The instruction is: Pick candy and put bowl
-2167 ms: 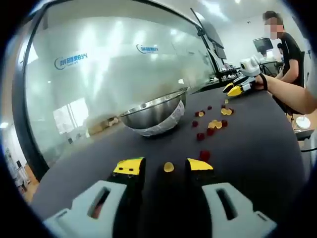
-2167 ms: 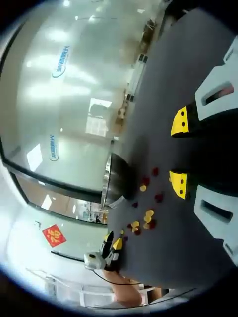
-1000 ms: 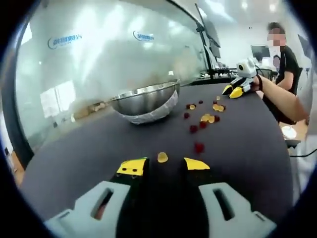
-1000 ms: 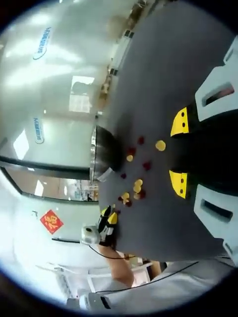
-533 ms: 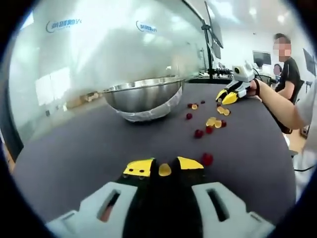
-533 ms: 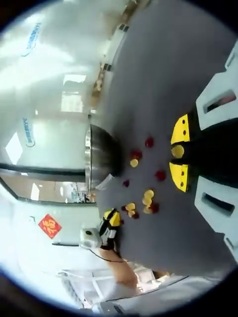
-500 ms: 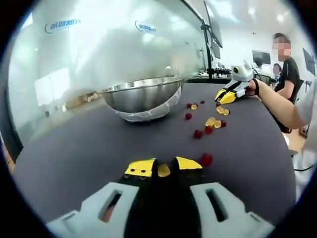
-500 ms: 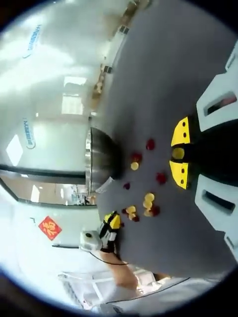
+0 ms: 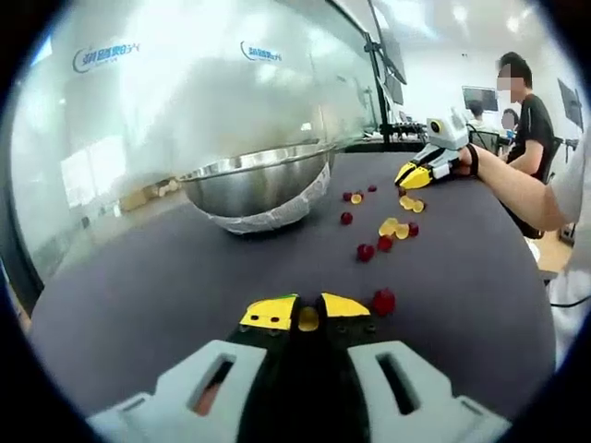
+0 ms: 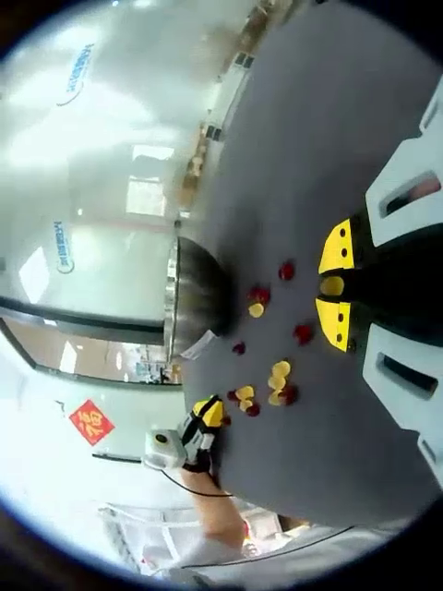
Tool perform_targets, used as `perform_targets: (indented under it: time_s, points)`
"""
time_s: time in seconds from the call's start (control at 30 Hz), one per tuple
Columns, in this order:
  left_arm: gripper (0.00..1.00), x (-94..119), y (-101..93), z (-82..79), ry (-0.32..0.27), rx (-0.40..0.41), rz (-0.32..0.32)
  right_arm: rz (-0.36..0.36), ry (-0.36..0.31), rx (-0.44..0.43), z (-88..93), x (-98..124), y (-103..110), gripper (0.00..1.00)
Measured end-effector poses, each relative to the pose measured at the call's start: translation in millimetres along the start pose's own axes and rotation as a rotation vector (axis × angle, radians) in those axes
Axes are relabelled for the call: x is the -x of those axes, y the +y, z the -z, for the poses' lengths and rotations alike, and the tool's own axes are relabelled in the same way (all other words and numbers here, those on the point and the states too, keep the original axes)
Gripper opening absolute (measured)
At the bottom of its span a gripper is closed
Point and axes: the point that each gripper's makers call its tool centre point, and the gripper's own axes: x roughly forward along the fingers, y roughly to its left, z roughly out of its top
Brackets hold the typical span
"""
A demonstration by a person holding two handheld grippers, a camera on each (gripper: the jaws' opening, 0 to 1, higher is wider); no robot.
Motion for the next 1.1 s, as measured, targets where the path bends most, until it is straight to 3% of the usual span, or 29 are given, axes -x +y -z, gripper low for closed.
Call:
perform_targets:
  time_s: [0.03,0.1,0.2,0.3,0.37,0.4,0.43,0.5,0.63,0.83,0.9,0.93,0.97,1.0,1.03,1.07,1.1]
  points:
    - [0.02,1.5,1.4,-3.4,-0.009,0.001,-0.006,-0.009,-0.034,-0.009,-8.1,1.1,0.4,0.04]
    - [0.02,7.2,4.7,-33.1,-0.115,0.03,-0.019,-0.034,-0.121,-0.035,-31.0,5.4,2.4,0.04]
    - [0.02,12.0,10.2,-84.3,-0.233,-0.008,-0.028,-0.044,-0.251,-0.027,-77.8,10.7,2.0,0.04]
    - [0.02,2.4,29.0,-136.9,-0.333,-0.012,-0.075,-0.026,-0.303,0.049,-127.5,-0.5,0.8,0.04]
    - [0.02,-12.3,39.0,-153.8,-0.336,-0.005,-0.074,-0.03,-0.35,0.046,-161.8,-15.3,2.0,0.04]
    - [0.02,-25.0,48.7,-166.0,-0.349,0.018,-0.082,-0.054,-0.373,-0.034,-180.2,-28.3,3.4,0.04]
    - [0.02,-34.5,55.1,-171.6,-0.354,0.025,-0.089,-0.061,-0.382,-0.06,-187.5,-36.1,3.4,0.04]
    - [0.02,-52.1,64.3,-177.1,-0.347,0.086,-0.099,-0.051,-0.362,-0.079,-196.7,-60.3,1.6,0.04]
    - [0.02,-75.8,66.9,-174.5,-0.309,0.046,-0.114,-0.05,-0.318,-0.068,-200.9,-94.7,3.9,0.04]
    - [0.02,-82.7,74.5,-165.9,-0.306,0.093,-0.119,-0.033,-0.331,-0.095,-200.9,-110.7,-3.7,0.05]
    - [0.03,-82.0,74.5,-163.5,-0.312,0.126,-0.104,-0.037,-0.306,-0.064,-193.7,-116.0,-3.2,0.07]
    - [0.05,-81.7,75.9,-163.7,-0.327,0.145,-0.102,-0.053,-0.302,-0.071,-191.7,-118.0,-0.9,0.15]
    - [0.13,-80.8,78.0,-165.3,-0.355,0.138,-0.105,-0.069,-0.296,-0.083,-189.9,-119.7,1.1,0.31]
    - [0.21,-80.7,78.4,-163.0,-0.352,0.131,-0.108,-0.073,-0.299,-0.092,-189.9,-119.4,2.0,0.38]
    - [0.22,-81.0,78.4,-161.0,-0.346,0.125,-0.107,-0.069,-0.31,-0.087,-190.8,-117.3,2.4,0.36]
    - [0.18,-80.7,76.5,-158.7,-0.337,0.121,-0.102,-0.055,-0.327,-0.066,-193.2,-114.5,0.9,0.24]
    - [0.18,-79.7,74.9,-157.2,-0.335,0.117,-0.1,-0.043,-0.33,-0.064,-193.7,-111.9,0.1,0.2]
